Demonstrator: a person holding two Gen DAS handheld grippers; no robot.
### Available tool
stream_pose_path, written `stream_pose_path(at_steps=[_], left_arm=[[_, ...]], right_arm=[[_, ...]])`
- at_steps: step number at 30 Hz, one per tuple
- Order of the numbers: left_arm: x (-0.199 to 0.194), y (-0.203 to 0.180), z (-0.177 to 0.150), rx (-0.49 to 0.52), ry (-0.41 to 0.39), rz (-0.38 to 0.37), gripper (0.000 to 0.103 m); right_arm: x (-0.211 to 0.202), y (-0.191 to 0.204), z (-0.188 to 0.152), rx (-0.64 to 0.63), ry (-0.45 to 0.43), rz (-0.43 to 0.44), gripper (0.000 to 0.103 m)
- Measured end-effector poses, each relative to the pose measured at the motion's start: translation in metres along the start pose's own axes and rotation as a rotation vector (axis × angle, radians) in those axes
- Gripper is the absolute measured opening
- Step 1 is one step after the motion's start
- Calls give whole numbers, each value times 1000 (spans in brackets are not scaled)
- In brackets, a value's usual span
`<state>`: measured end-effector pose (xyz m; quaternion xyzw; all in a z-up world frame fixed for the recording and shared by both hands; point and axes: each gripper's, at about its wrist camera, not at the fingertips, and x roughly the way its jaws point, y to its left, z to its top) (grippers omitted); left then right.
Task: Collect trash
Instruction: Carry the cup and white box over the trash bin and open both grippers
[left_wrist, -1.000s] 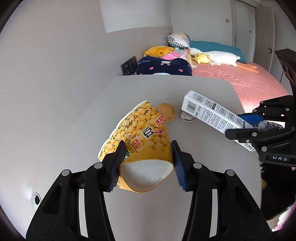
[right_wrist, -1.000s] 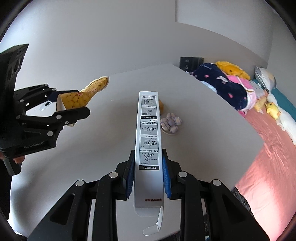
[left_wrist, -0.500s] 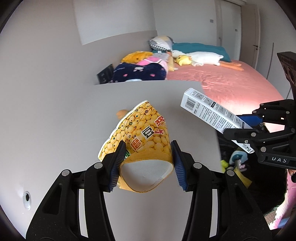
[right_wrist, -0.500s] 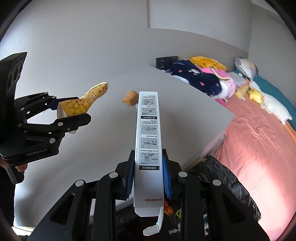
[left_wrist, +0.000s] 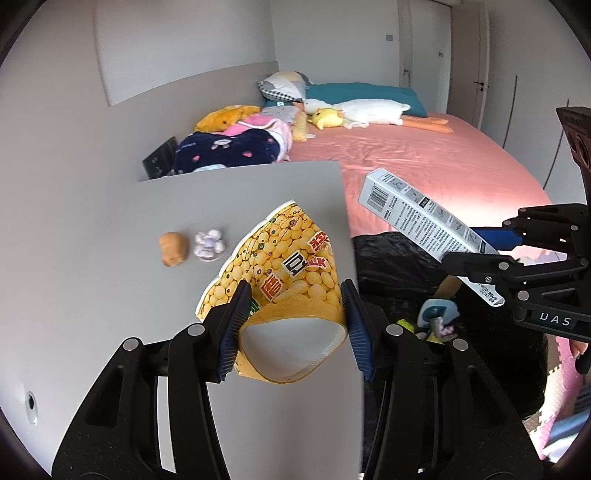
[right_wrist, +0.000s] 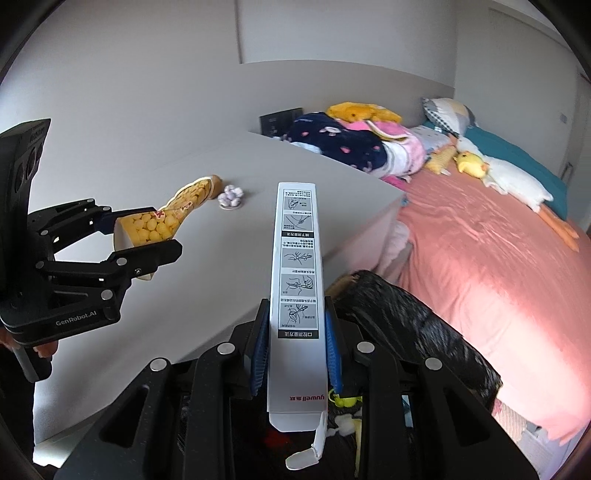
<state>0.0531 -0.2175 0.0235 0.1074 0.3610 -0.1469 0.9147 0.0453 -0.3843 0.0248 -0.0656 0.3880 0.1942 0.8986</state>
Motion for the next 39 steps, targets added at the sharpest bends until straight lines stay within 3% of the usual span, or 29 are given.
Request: stream_pose_path(at_steps=[36, 37, 38, 39], left_arm=[[29, -108, 19, 118, 68, -229, 50], [29, -111, 18, 128, 74, -253, 58], [29, -114, 16, 139, 76, -266, 68], [27, -118, 14, 158, 67, -263, 94]], right_arm=[[-53, -96, -61, 267, -21, -196, 29], [-54, -98, -61, 277, -20, -202, 31], [-57, -101, -62, 299, -29, -212, 43], [-60, -103, -63, 311, -39, -215, 65]])
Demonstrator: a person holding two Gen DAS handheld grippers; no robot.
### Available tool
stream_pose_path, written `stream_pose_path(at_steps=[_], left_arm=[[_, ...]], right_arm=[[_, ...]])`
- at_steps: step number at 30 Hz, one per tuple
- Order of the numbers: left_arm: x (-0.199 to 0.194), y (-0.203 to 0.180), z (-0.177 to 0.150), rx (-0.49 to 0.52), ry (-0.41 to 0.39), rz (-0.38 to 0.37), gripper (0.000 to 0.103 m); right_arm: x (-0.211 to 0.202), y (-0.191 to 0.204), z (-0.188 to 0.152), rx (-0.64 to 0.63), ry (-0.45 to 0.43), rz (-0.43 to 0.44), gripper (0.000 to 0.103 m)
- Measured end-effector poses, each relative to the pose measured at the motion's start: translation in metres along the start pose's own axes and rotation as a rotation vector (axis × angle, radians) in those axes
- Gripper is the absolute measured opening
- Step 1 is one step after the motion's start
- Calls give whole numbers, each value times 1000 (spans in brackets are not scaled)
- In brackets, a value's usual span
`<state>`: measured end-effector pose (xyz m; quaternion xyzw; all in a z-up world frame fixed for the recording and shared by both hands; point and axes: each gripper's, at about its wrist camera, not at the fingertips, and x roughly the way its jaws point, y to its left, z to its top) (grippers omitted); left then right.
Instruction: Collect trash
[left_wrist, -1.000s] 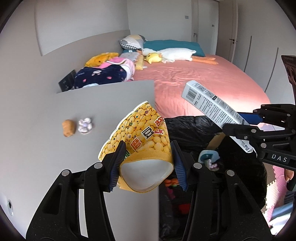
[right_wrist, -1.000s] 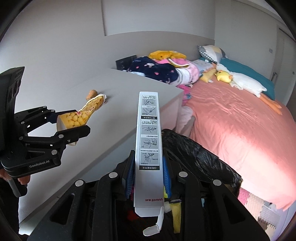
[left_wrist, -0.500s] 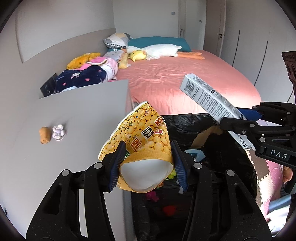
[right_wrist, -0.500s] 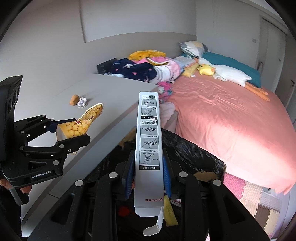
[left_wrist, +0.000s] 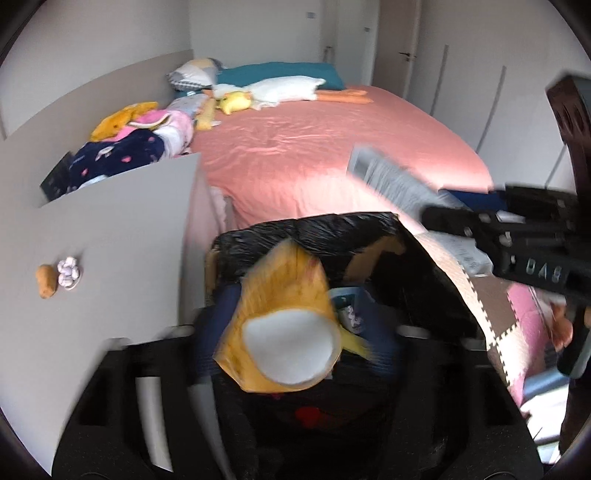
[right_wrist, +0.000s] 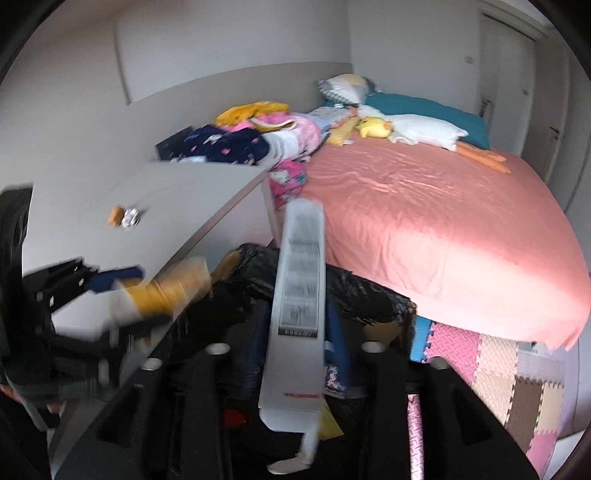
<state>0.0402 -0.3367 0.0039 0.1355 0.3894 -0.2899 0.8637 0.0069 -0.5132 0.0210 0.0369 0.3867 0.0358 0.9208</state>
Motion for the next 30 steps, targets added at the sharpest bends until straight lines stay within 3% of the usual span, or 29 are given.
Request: stream_pose_path(at_steps=[2, 5, 13, 30], left_arm=[[-2, -6, -3, 36, -19, 37, 97], [1, -4, -5, 40, 2, 77, 97], [-2, 5, -6, 8, 1, 91, 97], [-4, 44, -18, -79, 4, 147, 97]], right_arm=[[-7, -6, 0, 35, -40, -14, 84], [-15, -15, 1, 82, -78, -40, 84], [-15, -22, 1, 114, -80, -49, 85], [7, 7, 8, 101, -72, -28, 89]])
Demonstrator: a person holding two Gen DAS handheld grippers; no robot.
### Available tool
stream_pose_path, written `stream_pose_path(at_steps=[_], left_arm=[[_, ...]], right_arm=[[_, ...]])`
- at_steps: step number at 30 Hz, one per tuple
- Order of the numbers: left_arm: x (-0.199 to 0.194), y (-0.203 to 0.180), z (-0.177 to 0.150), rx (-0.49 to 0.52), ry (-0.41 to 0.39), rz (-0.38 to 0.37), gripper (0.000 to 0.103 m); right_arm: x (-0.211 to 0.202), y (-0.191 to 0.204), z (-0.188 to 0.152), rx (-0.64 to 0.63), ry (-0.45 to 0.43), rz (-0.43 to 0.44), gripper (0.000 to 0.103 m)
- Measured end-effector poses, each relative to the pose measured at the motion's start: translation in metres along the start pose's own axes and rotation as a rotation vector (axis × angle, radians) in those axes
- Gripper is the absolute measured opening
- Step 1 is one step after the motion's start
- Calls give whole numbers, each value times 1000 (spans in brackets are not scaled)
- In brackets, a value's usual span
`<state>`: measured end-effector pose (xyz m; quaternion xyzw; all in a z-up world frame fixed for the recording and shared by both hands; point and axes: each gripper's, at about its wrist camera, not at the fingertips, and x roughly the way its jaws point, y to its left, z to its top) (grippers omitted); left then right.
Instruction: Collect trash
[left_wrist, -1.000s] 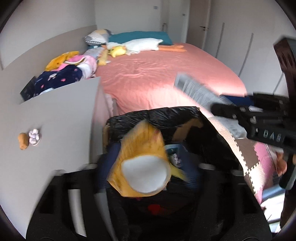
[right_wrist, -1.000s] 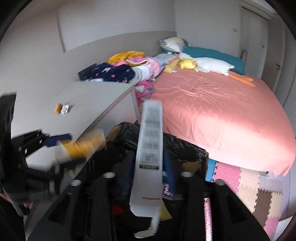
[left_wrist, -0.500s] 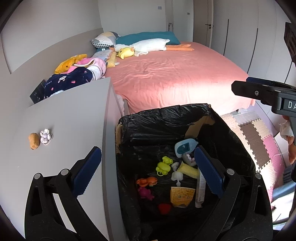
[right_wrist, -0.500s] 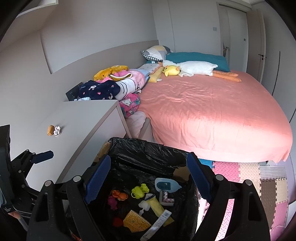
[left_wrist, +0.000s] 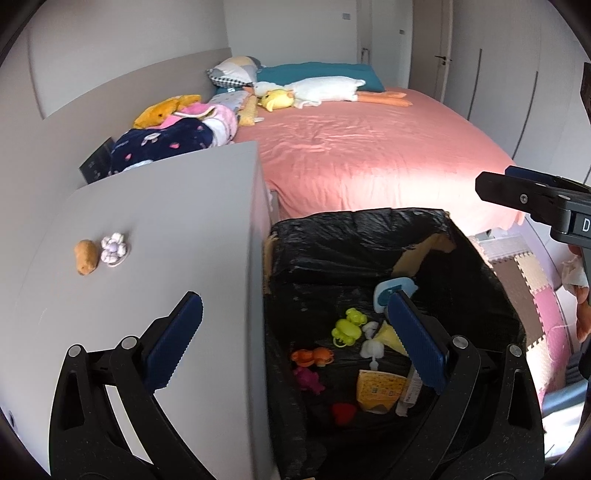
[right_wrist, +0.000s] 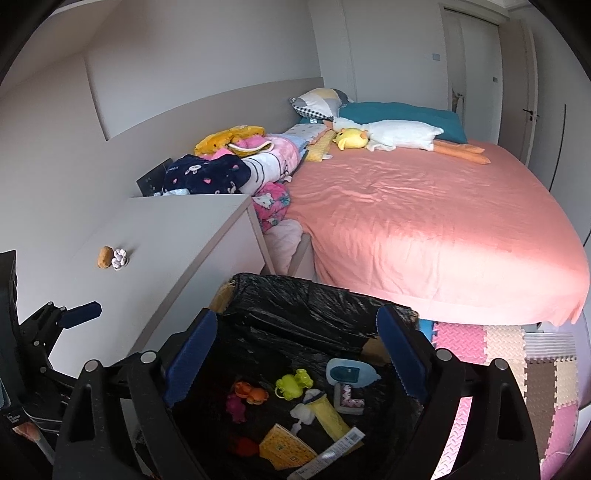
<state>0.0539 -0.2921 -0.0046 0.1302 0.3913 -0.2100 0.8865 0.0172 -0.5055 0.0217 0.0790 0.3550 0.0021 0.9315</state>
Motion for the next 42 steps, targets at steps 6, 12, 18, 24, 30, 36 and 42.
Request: stream_pose_path(at_steps=[6, 12, 18, 24, 30, 36, 42], left_arm=[[3, 30, -5, -50, 8, 38, 97], [5, 56, -10, -93, 14, 71, 97], [7, 84, -17, -139, 18, 101, 97], [11, 115, -20, -185, 19, 119, 97], [12, 148, -19, -245, 6, 128, 97], [15, 180, -17, -300, -7, 167, 96], [26, 209, -17, -369, -3, 199, 82]], right_arm=[[14, 24, 5, -29, 2, 21, 89], [31, 51, 11, -52, 5, 60, 89], [49, 74, 17, -60, 14, 89, 89], [67, 95, 22, -65, 28, 110, 89], [85, 118, 28, -82, 31, 120, 88], [102, 140, 32, -102, 37, 139, 88], [117, 157, 38, -115, 42, 156, 88]])
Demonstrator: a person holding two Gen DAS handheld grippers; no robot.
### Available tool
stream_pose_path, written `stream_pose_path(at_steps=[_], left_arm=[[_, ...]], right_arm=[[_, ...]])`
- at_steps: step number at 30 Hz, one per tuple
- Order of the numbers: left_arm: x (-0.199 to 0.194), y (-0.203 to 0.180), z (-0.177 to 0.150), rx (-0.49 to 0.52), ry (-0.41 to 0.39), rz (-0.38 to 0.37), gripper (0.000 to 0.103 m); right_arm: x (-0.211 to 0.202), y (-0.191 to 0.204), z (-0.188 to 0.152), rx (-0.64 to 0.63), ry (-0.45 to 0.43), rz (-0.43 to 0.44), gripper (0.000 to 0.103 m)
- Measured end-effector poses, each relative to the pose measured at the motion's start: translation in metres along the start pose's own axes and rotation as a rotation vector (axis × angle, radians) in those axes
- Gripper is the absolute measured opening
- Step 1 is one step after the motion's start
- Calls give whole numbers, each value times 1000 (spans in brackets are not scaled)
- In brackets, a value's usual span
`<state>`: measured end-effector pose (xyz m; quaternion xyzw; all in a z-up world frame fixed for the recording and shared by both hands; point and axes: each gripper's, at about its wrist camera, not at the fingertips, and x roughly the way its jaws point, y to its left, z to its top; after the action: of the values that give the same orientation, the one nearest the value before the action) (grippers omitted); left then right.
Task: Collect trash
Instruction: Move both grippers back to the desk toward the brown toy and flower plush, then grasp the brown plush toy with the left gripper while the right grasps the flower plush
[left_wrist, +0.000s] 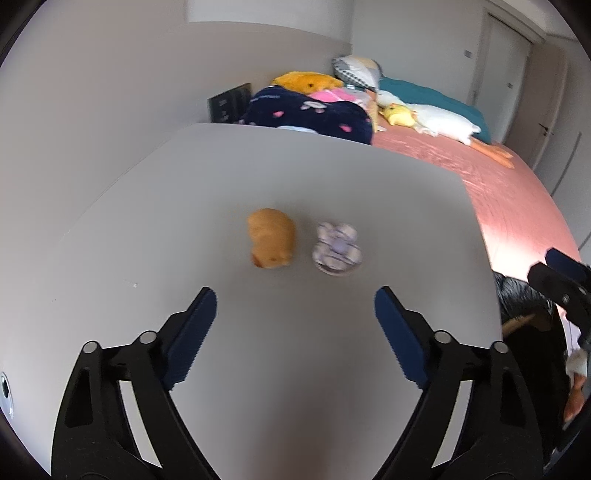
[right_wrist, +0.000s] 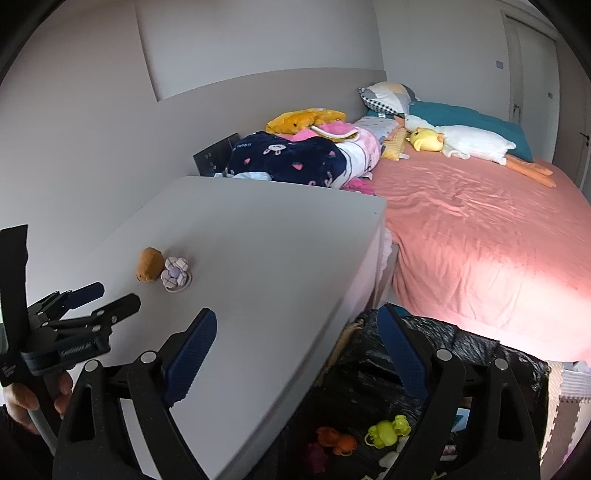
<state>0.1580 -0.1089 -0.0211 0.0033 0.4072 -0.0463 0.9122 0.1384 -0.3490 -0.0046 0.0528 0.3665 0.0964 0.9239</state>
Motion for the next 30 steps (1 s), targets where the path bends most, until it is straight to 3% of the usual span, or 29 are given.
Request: stream_pose_path(at_steps=[16, 20, 23, 25, 30], left_arm=[[42, 28, 30, -16, 23, 19, 68], [49, 30, 36, -15, 34, 17, 65], [54, 31, 38, -8, 46, 18, 56], [59, 33, 39, -11, 67, 17, 45], [56, 44, 36, -33, 53, 49, 44]], right_arm=[[33, 27, 14, -23, 16, 22, 88], [41, 35, 15, -45, 27, 14, 83], [44, 41, 16, -51, 24, 18, 83], [47, 46, 17, -58, 26, 14, 83], [56, 60, 21, -75, 44, 39, 83]])
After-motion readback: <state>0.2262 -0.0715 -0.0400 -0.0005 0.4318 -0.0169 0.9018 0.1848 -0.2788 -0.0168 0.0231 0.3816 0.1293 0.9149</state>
